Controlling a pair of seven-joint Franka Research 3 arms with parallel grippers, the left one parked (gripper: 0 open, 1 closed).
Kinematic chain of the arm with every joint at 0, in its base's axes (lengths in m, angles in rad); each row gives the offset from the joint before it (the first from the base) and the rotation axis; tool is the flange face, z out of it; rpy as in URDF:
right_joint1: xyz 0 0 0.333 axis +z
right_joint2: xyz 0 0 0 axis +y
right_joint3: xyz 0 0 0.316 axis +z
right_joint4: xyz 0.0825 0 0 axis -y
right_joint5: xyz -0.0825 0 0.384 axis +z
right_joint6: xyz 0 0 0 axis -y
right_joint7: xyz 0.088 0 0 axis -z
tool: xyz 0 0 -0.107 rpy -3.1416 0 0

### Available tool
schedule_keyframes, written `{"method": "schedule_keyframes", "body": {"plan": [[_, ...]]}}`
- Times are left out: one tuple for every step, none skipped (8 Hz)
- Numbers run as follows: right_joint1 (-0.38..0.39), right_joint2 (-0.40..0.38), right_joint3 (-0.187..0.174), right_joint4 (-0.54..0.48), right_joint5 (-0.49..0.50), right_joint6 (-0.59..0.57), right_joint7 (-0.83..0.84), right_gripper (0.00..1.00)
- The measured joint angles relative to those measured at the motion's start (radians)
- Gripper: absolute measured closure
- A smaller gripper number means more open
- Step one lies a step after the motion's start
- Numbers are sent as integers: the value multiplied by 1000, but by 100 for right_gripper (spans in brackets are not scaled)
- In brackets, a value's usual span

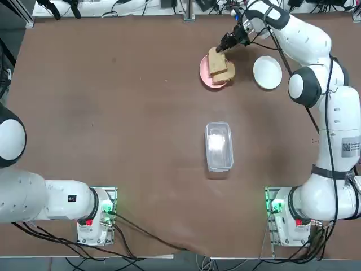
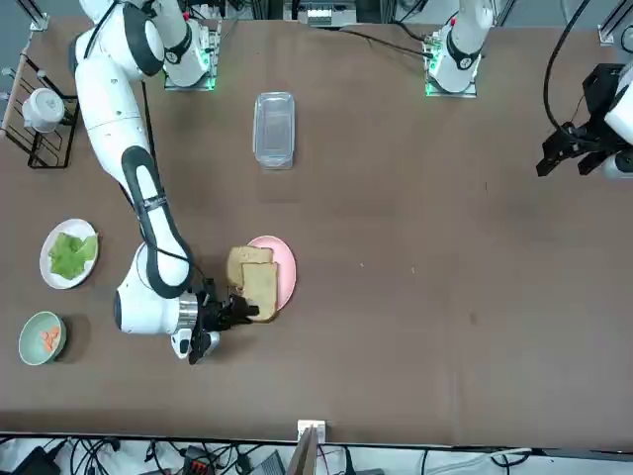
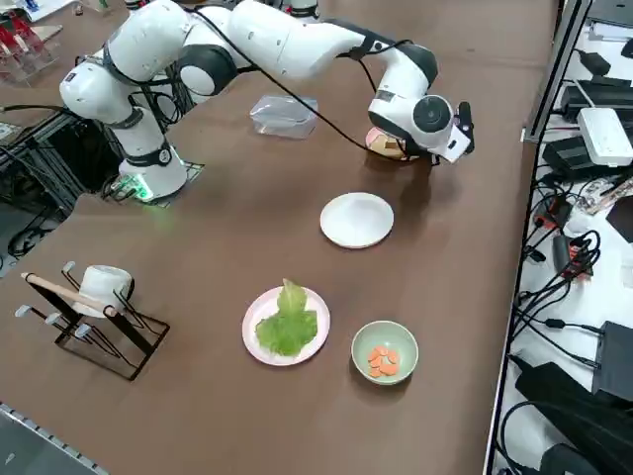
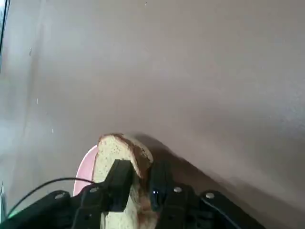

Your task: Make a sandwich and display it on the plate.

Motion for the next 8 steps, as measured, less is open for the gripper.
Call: {"method": "schedule_keyframes", "body": {"plan": [[0,0,0,0,0,0,-2,81],[0,0,1,0,0,0,-2,89],[0,0,1,1,1,0,-2,91],[0,-2,1,2,1,0,-2,93],[-2,-9,1,6,1,-12,-4,93],[-11,-20,2,16,5,-56,-12,93],[-32,-33,2,30,10,-129,-30,93],[-57,-46,3,43,18,-189,-51,93]]}}
